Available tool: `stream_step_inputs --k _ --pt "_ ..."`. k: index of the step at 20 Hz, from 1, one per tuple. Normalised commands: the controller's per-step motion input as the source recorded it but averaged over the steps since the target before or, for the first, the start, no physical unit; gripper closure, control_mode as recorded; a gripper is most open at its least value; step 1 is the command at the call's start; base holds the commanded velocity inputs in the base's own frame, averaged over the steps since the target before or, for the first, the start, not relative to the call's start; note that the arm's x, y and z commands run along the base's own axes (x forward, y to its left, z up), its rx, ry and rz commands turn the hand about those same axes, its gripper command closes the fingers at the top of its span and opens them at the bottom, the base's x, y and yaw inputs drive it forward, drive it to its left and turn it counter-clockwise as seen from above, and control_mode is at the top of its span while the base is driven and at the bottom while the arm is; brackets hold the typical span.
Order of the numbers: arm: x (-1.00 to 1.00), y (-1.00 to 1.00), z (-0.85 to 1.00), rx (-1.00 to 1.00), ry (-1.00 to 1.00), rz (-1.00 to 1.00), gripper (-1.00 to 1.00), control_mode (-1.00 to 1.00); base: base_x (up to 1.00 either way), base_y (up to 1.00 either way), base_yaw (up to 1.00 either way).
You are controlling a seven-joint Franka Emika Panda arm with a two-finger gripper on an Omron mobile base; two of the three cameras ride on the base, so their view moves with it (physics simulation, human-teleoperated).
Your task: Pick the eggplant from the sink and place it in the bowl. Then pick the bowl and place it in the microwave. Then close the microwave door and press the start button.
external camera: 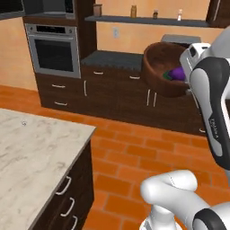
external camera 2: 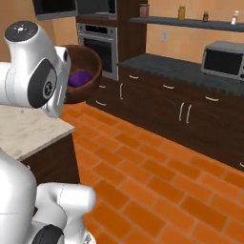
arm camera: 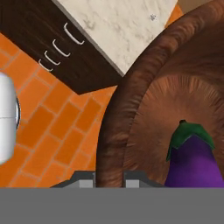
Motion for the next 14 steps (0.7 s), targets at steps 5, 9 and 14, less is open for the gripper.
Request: stream_step_inputs --k 5,9,14 --pt "0.0 0.0 0.0 0.0 0.0 0.0 1.0 1.0 0.83 -0.97 0.42" --pt "0.0 0.0 0.0 0.0 0.0 0.0 1.0 1.0 0.68 -0.99 0.4" --pt "0.0 0.0 0.0 0.0 0.0 0.0 1.0 1.0 0.78 -1.0 0.41"
